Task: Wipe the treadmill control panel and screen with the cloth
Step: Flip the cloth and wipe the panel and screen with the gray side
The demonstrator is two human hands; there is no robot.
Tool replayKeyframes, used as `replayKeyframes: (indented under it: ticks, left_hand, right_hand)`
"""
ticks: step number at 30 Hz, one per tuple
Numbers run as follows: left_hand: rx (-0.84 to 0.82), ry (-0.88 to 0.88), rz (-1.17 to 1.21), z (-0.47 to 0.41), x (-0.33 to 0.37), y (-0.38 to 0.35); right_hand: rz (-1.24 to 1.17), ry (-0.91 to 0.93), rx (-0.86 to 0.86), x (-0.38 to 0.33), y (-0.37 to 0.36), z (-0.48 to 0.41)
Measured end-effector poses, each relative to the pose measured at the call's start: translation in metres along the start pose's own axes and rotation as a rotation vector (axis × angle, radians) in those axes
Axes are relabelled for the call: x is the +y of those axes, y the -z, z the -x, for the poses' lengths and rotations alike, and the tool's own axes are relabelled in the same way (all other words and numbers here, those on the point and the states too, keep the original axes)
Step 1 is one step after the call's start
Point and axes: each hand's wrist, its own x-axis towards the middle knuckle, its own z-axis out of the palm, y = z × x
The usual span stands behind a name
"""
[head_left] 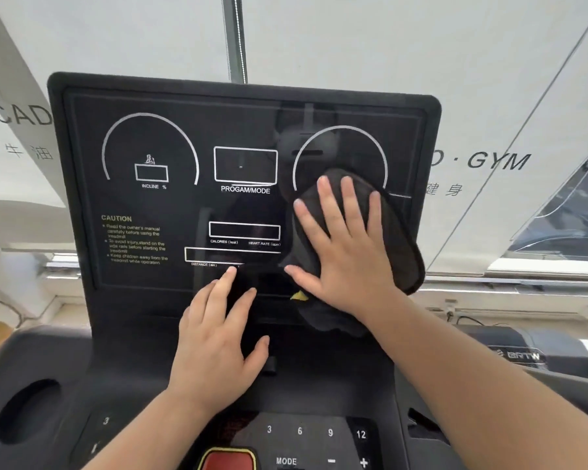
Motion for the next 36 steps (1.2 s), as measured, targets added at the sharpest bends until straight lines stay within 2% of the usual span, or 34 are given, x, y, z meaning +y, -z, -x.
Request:
replayKeyframes:
  ticks: [3, 6, 9, 12, 15, 20, 23, 28, 32, 36]
  left_hand:
    - [-0.029, -0.015, 0.013, 0.012, -0.001, -0.008]
    - [-0.046, -0.041, 0.017, 0.022, -0.001, -0.016]
    - [-0.052, -0.039, 0.030, 0.026, 0.000, -0.020]
    - [-0.078, -0.036, 0.036, 0.027, 0.003, -0.021]
    - [-0.069, -0.021, 0.063, 0.031, 0.004, -0.020]
    - [-0.022, -0.104, -0.014, 0.051, 0.004, -0.018]
    - [-0.057, -0.085, -0.025, 0.065, 0.004, -0.018]
    - [-0.142, -0.006, -0.008, 0.092, 0.004, -0.018]
    - [-0.155, 0.009, 0.018, 0.112, 0.007, -0.018]
    - [-0.168, 0.002, 0.048, 0.126, 0.012, -0.019]
  right_hand:
    - [0.005, 0.150, -0.019, -0.002, -0.022, 0.057]
    - [0.034, 0.174, -0.087, 0.016, -0.032, 0.110]
    - [0.072, 0.189, -0.129, 0.037, -0.027, 0.124]
    - [0.055, 0.074, -0.113, 0.046, -0.018, 0.099]
    - [0.004, -0.059, -0.175, 0.037, -0.013, 0.083]
    - [-0.086, -0.188, -0.393, -0.023, -0.029, 0.150]
    - [-0.127, -0.230, -0.483, -0.051, -0.031, 0.180]
    - [-0.257, -0.128, -0.605, -0.083, -0.010, 0.192]
    - [-0.403, 0.030, -0.634, -0.112, 0.006, 0.213]
    - [-0.360, 0.087, -0.649, -0.085, 0.013, 0.235]
